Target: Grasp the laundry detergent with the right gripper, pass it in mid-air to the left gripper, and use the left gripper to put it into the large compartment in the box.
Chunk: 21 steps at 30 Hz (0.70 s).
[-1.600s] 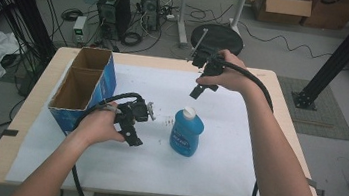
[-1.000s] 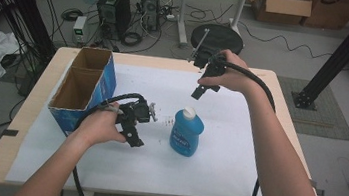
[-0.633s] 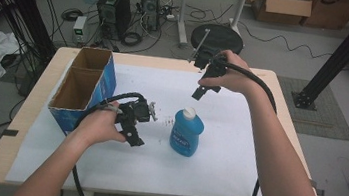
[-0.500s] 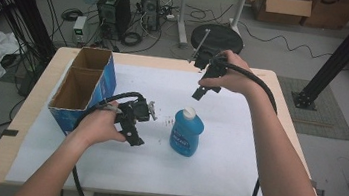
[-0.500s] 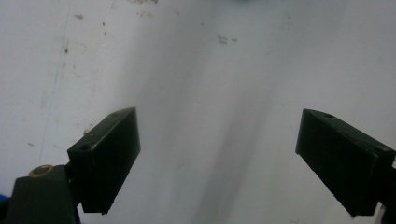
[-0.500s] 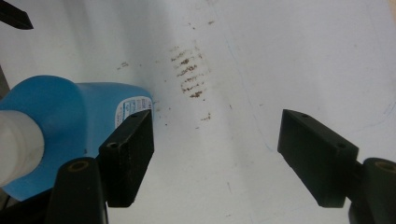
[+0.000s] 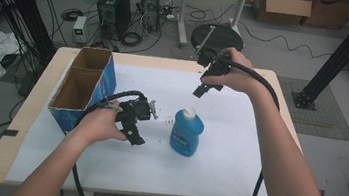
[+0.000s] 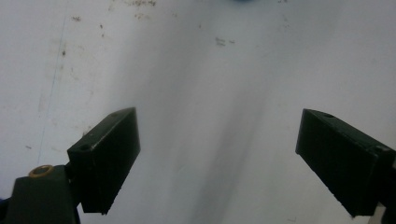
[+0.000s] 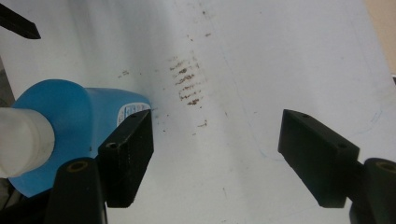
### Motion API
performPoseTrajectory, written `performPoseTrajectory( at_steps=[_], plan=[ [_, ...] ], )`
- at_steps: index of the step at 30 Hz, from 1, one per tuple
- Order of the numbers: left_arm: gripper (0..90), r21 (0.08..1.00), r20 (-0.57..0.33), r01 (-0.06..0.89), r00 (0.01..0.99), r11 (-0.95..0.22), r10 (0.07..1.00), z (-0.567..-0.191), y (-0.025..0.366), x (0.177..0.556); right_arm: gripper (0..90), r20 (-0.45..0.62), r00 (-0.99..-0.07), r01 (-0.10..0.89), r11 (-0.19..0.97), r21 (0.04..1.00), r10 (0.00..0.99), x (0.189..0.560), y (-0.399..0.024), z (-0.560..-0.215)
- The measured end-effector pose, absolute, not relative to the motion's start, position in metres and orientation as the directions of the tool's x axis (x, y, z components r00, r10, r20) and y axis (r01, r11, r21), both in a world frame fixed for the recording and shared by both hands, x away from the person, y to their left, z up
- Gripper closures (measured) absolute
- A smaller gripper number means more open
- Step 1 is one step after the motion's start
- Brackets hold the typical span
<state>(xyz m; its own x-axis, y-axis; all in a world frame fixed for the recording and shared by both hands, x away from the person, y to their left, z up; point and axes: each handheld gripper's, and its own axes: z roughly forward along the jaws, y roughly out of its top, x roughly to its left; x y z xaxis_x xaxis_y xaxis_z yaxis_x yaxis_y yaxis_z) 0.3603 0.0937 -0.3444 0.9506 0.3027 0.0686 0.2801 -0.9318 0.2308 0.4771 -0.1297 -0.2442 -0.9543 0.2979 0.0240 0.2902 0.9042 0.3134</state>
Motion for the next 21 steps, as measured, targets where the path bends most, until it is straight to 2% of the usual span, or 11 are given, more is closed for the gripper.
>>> performPoseTrajectory(
  at_steps=[11,21],
  plan=[
    [14.2,0.239,0.082,0.28,0.948,-0.93,0.307,-0.336,0.097,0.357,25.2,0.005,-0.953,0.282,0.884,0.373,0.302,0.469,-0.147,-0.232],
    [14.2,0.225,0.094,0.279,0.948,-0.934,0.305,-0.338,0.096,0.356,23.6,-0.017,-0.95,0.264,0.83,0.491,0.312,0.448,-0.176,-0.225]
  ],
)
